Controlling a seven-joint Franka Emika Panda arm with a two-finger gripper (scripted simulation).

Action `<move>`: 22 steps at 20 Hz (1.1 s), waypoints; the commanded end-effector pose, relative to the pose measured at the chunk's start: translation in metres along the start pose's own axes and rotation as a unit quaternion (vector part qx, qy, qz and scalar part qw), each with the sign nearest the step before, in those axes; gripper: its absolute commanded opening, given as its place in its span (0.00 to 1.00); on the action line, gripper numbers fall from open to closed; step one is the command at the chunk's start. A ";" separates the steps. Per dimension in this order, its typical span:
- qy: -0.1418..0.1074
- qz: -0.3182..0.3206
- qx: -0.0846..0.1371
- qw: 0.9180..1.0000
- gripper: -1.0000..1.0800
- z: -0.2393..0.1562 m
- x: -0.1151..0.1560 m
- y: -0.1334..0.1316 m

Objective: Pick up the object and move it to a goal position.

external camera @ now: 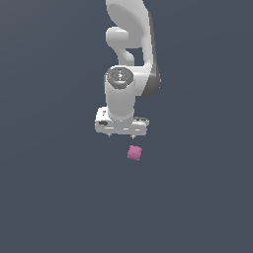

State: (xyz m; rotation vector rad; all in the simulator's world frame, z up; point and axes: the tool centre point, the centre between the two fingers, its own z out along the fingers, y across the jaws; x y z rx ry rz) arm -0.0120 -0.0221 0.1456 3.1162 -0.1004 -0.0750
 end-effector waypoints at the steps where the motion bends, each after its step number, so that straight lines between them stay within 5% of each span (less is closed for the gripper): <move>1: 0.002 0.011 0.001 1.000 0.96 0.005 0.003 -0.007; 22: 0.022 0.110 0.015 0.994 0.96 0.051 0.024 -0.065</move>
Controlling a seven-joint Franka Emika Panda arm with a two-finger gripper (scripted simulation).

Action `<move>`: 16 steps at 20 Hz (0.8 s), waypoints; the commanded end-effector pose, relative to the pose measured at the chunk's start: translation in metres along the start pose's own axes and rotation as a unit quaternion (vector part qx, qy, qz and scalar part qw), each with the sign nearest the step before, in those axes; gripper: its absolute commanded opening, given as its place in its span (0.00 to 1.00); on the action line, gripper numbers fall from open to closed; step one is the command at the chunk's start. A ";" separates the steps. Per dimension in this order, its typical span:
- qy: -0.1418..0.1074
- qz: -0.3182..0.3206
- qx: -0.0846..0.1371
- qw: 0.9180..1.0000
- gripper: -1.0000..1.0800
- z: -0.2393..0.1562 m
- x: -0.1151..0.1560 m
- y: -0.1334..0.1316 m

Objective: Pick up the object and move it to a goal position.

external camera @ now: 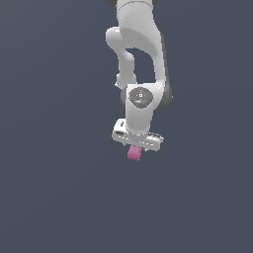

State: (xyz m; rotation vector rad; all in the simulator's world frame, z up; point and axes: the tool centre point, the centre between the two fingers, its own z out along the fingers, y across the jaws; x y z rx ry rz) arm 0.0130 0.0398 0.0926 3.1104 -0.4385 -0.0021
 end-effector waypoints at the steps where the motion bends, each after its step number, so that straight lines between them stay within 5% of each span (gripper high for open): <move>1: 0.000 0.000 0.000 1.000 0.96 0.000 0.000 0.000; 16: 0.001 0.002 0.000 1.000 0.96 0.050 0.000 -0.001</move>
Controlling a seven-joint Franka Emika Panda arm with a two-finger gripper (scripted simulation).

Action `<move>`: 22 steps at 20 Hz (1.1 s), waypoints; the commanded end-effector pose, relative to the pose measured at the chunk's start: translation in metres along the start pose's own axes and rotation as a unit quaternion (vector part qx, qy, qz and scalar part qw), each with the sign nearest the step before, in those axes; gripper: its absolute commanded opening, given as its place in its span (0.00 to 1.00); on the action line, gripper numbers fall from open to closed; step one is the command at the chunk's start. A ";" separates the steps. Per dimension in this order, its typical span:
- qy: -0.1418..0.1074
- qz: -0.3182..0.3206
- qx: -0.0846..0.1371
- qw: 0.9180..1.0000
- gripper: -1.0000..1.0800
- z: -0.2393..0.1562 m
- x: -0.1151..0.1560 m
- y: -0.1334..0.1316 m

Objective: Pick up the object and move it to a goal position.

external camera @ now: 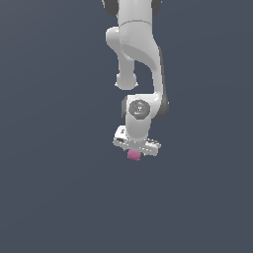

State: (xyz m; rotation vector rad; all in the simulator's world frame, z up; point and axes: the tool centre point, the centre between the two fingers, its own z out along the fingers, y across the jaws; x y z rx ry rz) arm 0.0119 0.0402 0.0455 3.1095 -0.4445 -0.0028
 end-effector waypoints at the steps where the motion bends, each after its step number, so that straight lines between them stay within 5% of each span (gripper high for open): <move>1: 0.001 0.000 0.000 1.000 0.96 0.003 0.001 -0.001; 2: 0.001 0.000 0.000 1.000 0.96 0.004 0.001 -0.001; 3: 0.001 0.000 0.000 1.000 0.00 0.004 0.001 -0.001; 15: 0.003 -0.001 0.001 1.000 0.00 0.001 0.002 -0.002; 22: 0.028 -0.018 0.015 0.999 0.00 -0.037 0.014 -0.023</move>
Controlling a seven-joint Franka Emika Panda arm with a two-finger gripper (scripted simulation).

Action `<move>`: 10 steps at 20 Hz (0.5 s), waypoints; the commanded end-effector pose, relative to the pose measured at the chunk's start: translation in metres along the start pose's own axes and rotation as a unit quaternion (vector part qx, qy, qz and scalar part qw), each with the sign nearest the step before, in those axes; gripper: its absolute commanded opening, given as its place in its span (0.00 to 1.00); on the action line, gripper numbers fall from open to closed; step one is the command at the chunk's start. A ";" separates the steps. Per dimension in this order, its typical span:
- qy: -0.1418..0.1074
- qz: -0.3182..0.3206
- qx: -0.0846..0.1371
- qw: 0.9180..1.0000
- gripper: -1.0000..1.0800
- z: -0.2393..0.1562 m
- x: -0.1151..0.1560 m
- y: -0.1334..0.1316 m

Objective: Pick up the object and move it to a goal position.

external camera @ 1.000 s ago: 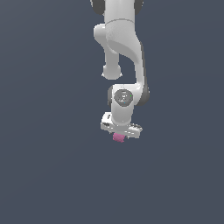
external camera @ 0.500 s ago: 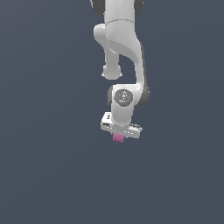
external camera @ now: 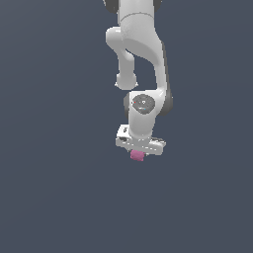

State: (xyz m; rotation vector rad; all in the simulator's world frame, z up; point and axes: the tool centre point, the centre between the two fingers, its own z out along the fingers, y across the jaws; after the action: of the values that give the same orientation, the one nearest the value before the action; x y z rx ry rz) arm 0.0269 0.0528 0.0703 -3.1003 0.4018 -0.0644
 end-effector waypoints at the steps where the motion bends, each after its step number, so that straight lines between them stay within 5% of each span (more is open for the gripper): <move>1: 0.015 -0.010 0.008 1.000 0.00 -0.021 0.007 -0.012; 10: 0.102 -0.069 0.053 0.991 0.00 -0.154 0.033 -0.079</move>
State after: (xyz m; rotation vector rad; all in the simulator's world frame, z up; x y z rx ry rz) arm 0.0677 0.1077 0.1981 -3.0372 0.2180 -0.3360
